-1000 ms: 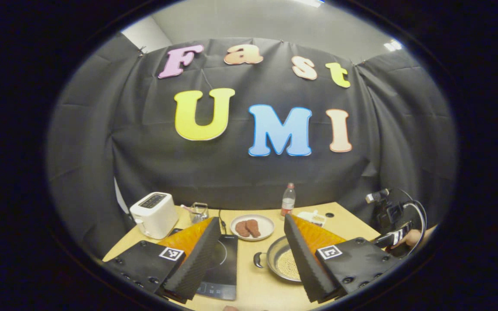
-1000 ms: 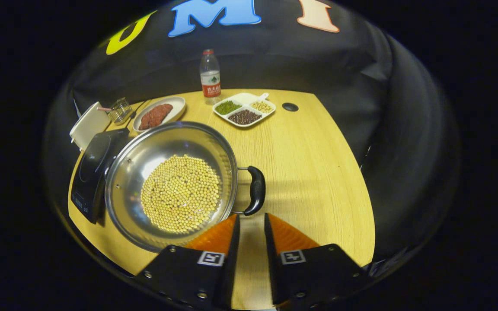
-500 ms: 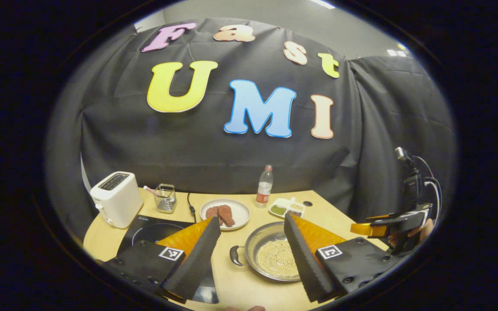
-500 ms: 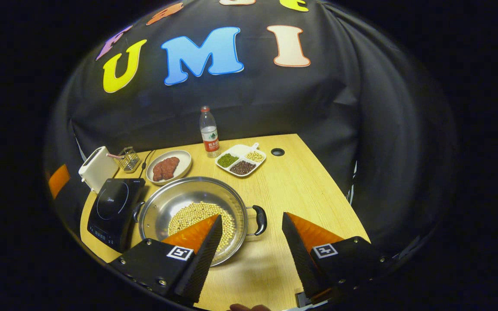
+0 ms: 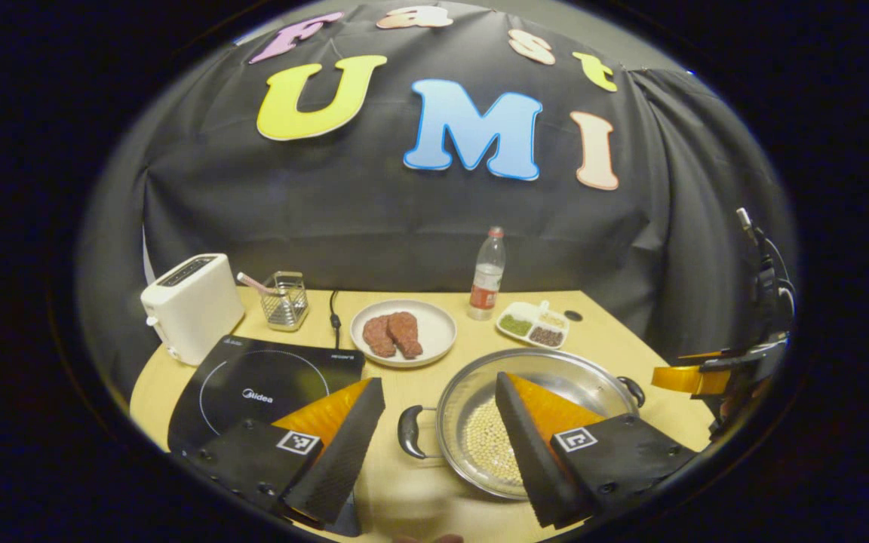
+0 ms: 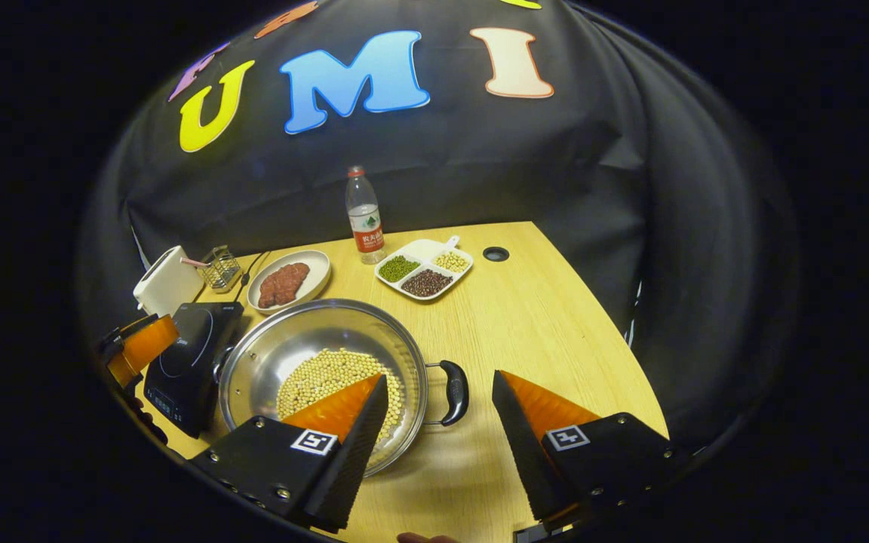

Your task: First push the handle of the pot to place it horizontally, then grasp the pot with both hands and set it on the induction cooktop.

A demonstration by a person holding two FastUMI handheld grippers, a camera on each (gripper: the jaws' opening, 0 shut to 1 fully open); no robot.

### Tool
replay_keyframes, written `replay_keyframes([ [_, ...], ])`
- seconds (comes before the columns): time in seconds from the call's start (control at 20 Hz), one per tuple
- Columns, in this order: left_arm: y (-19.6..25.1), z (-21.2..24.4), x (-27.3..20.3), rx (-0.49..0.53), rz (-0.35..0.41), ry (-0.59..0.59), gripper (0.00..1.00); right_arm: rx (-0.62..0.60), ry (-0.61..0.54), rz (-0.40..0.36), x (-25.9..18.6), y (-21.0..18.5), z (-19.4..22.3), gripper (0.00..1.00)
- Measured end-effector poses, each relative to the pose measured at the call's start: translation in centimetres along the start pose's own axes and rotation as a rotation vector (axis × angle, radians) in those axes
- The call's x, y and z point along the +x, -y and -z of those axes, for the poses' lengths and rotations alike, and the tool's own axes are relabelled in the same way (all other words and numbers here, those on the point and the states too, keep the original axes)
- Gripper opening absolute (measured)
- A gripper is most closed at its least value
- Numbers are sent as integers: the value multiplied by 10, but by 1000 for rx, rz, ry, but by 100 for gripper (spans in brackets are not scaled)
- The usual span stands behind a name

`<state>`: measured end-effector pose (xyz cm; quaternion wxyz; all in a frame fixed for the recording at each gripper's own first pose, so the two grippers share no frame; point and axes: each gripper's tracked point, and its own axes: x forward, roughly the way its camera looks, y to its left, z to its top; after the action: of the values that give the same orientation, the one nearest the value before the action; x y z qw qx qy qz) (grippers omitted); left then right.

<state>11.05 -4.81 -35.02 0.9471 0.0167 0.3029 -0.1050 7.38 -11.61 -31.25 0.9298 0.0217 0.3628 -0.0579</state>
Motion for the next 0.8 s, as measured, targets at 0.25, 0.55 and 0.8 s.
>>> replay_keyframes([
  [0.25, -5, 34, 34, -13, -24, -82, 99, -15, -63, -7, 38, 4, 14, 86],
  [0.55, -16, 76, 59, 6, -50, -180, 95, -16, -138, 5, 66, 6, 35, 86],
  [0.8, -15, 92, 71, 31, -33, -230, 99, 5, -173, 17, 80, 6, 47, 86],
])
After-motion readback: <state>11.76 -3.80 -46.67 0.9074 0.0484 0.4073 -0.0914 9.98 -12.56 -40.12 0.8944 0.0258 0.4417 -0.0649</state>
